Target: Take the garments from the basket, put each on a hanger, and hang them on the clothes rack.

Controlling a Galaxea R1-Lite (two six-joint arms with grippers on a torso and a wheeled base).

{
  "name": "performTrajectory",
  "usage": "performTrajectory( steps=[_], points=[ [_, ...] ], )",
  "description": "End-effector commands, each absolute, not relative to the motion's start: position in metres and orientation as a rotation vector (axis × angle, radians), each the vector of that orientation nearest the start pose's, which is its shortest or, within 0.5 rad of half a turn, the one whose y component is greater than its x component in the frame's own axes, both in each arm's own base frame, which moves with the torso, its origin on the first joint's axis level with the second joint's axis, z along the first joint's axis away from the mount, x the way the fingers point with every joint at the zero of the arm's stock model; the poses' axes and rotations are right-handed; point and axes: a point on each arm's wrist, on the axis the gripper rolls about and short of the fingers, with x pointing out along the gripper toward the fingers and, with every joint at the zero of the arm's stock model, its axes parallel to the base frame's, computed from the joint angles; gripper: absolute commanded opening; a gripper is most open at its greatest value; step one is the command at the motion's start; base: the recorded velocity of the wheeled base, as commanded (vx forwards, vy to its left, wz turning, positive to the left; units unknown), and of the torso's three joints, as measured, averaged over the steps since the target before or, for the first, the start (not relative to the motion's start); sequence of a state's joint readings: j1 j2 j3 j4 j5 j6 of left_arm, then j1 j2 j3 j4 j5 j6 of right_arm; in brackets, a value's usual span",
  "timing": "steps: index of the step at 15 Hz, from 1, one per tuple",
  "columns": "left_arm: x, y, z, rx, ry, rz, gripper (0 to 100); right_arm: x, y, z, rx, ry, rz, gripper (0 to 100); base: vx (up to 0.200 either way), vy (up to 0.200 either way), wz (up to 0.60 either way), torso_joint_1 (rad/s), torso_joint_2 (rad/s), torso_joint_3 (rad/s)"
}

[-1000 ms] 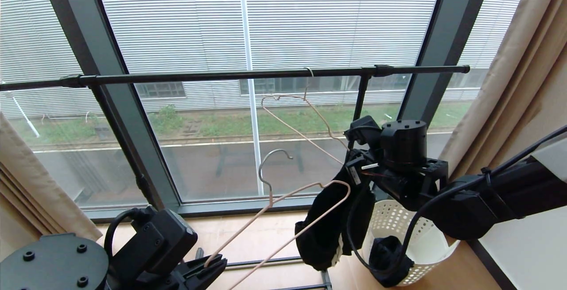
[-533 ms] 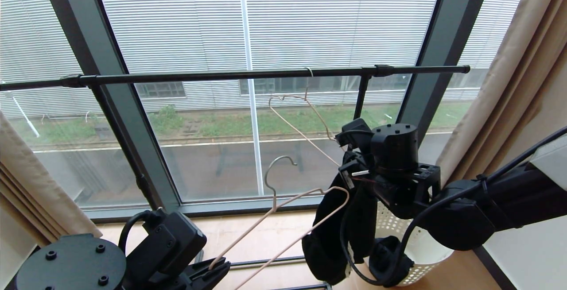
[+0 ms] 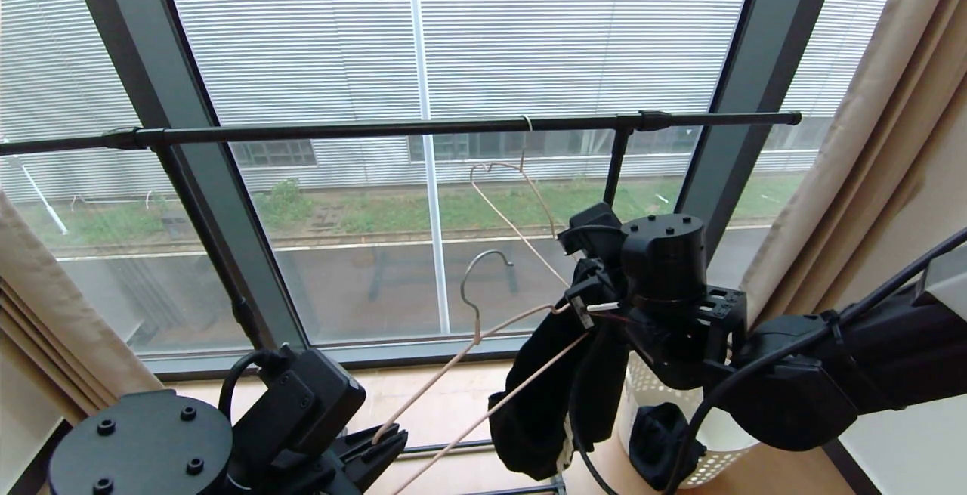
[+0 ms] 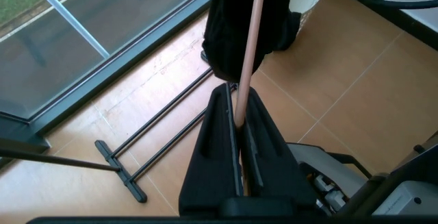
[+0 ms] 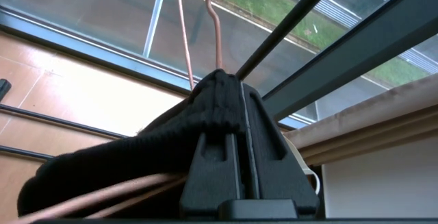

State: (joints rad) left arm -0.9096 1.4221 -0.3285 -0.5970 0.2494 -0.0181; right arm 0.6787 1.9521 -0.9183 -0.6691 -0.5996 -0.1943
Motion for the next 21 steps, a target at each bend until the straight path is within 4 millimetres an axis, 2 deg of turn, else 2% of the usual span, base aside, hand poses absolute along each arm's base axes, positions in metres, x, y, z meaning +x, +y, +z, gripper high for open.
performTrajectory(
  steps=[1, 12, 21],
  points=[
    [0.124, -0.150, 0.123, 0.273, 0.449, -0.640, 0, 0.279, 0.216, 0.139, -0.404, 0.270, 0.121, 0, 0.000, 0.000, 0.00, 0.000, 0.00, 0.000],
    [0.125, -0.151, 0.124, 0.264, 0.443, -0.637, 0, 0.246, 0.235, 0.148, -0.390, 0.236, 0.220, 0, 0.000, 0.000, 0.00, 0.000, 0.00, 0.000],
    [0.130, -0.149, 0.129, 0.246, 0.400, -0.577, 0, 0.238, 0.243, 0.157, -0.351, 0.207, 0.199, 0, 0.000, 0.000, 0.00, 0.000, 0.00, 0.000]
  ],
)
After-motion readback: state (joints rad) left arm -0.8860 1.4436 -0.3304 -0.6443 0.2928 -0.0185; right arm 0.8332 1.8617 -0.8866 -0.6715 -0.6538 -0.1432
